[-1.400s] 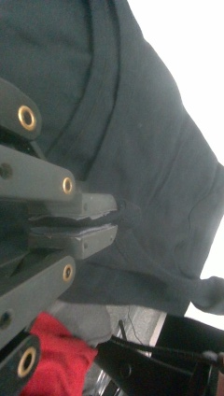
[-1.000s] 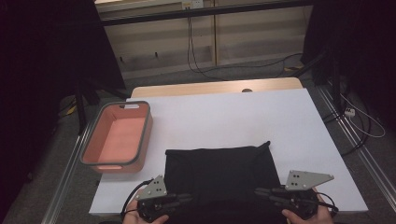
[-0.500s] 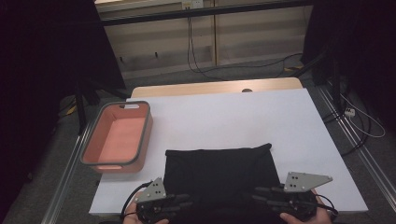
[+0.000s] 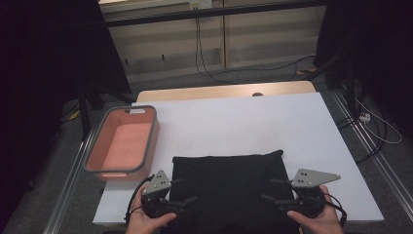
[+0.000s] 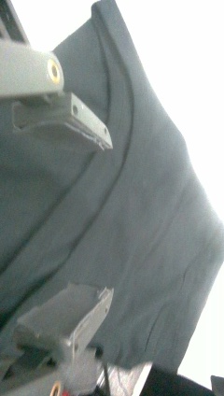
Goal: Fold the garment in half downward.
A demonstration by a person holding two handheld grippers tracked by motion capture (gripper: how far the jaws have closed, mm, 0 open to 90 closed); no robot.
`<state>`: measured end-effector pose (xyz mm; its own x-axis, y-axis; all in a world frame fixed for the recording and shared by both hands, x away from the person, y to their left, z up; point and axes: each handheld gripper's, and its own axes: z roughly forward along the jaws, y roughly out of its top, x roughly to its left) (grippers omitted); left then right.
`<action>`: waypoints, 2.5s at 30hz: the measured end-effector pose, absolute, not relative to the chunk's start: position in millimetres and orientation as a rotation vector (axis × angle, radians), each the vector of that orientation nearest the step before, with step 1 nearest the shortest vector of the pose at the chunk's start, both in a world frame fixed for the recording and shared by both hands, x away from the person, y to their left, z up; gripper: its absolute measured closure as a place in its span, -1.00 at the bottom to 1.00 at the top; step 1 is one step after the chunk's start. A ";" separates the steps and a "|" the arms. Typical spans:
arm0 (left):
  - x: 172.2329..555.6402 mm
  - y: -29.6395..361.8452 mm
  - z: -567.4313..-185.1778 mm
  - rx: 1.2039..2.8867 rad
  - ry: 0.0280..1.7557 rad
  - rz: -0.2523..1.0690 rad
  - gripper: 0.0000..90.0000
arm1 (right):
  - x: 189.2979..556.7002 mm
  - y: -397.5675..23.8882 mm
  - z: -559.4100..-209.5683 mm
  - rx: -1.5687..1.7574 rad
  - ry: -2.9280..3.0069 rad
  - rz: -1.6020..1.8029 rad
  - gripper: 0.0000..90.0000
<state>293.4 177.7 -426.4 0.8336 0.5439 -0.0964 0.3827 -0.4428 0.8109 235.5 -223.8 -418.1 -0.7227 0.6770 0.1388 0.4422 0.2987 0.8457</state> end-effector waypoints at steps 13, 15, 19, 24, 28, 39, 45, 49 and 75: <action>337.2 166.3 -428.0 2.088 0.725 0.267 -0.76 | 281.3 -250.6 -416.5 1.122 2.237 1.314 -0.22; 343.0 163.6 -427.4 2.094 0.716 0.279 -0.77 | 289.2 -253.1 -415.3 1.124 2.240 1.300 -0.22; 357.7 159.2 -424.1 2.070 0.718 0.286 -0.76 | 307.6 -258.8 -411.3 1.135 2.249 1.245 -0.23; 377.2 152.9 -421.9 2.059 0.739 0.311 -0.76 | 335.6 -267.8 -411.0 1.190 2.245 1.166 -0.25; 385.7 152.1 -425.8 2.053 0.775 0.310 -0.76 | 352.1 -272.0 -417.5 1.251 2.207 1.131 -0.11; 385.9 155.5 -431.8 2.076 0.807 0.295 -0.76 | 375.8 -278.0 -438.2 1.377 2.157 1.067 0.26; 384.5 155.2 -434.1 2.088 0.808 0.296 -0.75 | 381.3 -279.9 -451.4 1.402 2.210 1.007 0.32; 382.5 157.8 -437.4 2.089 0.821 0.287 -0.75 | 378.0 -282.4 -454.3 1.395 2.236 0.991 0.38; 382.2 159.7 -438.5 2.093 0.826 0.290 -0.75 | 369.4 -277.7 -455.7 1.338 2.411 1.072 0.40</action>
<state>382.2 159.7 -438.5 0.7552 0.6499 -0.0849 0.4539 -0.4251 0.7831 369.4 -277.7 -455.7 -0.5776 0.7970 0.1765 0.6650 0.3340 0.6680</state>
